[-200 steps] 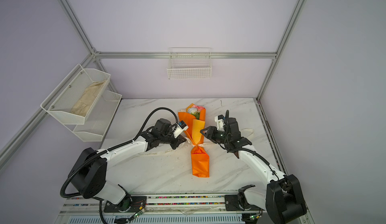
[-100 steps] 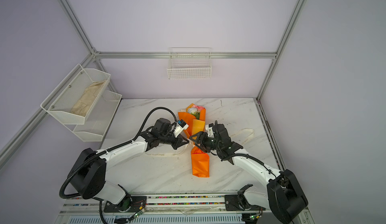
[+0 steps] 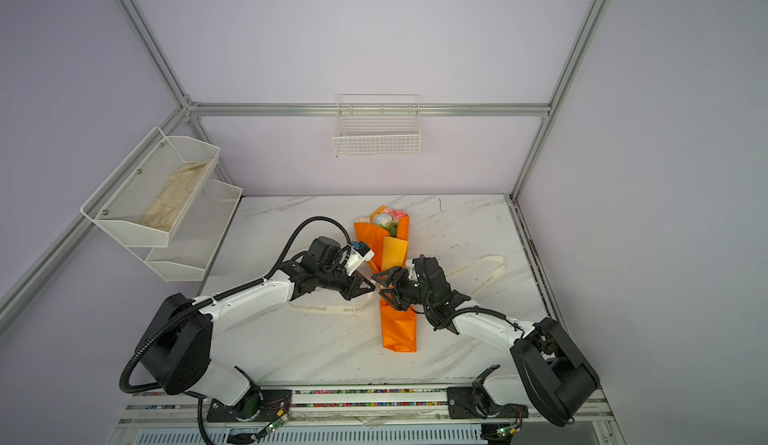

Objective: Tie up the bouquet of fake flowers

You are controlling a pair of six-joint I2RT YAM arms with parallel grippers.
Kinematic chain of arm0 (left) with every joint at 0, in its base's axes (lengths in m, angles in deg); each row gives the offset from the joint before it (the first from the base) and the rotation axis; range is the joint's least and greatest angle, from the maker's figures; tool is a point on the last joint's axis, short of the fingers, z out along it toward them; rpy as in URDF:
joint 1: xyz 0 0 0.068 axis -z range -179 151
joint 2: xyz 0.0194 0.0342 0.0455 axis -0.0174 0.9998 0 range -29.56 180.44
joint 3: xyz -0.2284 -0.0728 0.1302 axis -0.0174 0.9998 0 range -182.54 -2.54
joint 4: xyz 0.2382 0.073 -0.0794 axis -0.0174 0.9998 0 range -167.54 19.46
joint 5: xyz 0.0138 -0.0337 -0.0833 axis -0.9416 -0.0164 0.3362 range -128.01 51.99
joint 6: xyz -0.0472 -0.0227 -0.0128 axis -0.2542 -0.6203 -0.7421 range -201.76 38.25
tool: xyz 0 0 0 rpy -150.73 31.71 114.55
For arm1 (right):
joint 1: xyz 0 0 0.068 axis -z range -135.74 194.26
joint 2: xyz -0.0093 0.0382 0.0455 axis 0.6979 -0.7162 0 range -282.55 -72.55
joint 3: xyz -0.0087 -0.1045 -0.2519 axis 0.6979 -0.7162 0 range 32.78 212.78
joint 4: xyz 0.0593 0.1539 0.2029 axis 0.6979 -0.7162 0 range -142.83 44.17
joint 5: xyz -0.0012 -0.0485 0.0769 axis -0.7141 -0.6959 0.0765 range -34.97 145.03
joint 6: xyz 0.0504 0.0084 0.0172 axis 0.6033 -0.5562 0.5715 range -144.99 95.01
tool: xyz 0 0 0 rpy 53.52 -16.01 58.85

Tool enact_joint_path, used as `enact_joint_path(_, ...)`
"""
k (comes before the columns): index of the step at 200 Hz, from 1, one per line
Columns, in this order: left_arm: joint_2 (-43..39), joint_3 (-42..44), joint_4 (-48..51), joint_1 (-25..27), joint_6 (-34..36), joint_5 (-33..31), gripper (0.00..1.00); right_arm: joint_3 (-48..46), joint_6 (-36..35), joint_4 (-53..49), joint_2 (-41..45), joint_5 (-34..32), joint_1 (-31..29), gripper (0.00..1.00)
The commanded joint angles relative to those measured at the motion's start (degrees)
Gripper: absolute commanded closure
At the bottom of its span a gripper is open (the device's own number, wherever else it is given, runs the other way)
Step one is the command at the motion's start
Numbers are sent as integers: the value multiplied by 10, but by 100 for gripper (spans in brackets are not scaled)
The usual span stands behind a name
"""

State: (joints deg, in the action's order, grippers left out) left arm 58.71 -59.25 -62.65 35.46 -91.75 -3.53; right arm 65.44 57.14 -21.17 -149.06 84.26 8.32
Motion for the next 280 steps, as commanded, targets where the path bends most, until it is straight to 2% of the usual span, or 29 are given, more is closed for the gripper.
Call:
enact_joint_path(1,-1,-57,-8,-2,-10,28,92,14,41,43,-11,-23,-3,39)
enact_joint_path(38,-7,-49,-2,-3,8,23,86,17,37,79,-37,-14,-3,68)
enact_joint_path(47,-6,-48,-3,-3,12,24,82,17,32,82,-39,-8,-3,77)
enact_joint_path(54,-4,-48,0,-2,16,22,74,15,31,80,-35,-11,-3,82)
enact_joint_path(61,-4,-47,1,-2,21,13,73,13,30,76,-29,-19,-3,85)
enact_joint_path(71,-7,-38,-6,-2,28,2,68,11,25,64,-25,-31,-2,88)
enact_joint_path(78,-10,-30,-10,-2,34,-9,58,10,24,59,-8,-38,-1,91)
enact_joint_path(98,-22,-3,-33,-2,65,-23,43,8,20,57,3,-43,3,93)
enact_joint_path(113,-25,12,-44,-2,96,-20,40,7,18,60,3,-37,8,93)
enact_joint_path(125,-23,23,-59,1,124,-10,39,6,17,61,2,-37,10,93)
enact_joint_path(160,-19,60,-140,10,174,-56,38,8,17,62,-5,-30,17,93)
enact_joint_path(179,-12,53,-137,11,191,-62,40,8,17,62,-4,-29,19,93)
enact_joint_path(205,3,49,-126,11,203,-40,45,4,19,62,-1,-30,24,93)
enact_joint_path(225,19,39,-89,11,209,-37,54,1,20,61,0,-30,29,93)
enact_joint_path(258,21,51,-96,11,204,-47,53,1,19,62,0,-30,31,93)
enact_joint_path(280,14,58,-123,11,200,-47,65,1,19,61,1,-28,32,92)
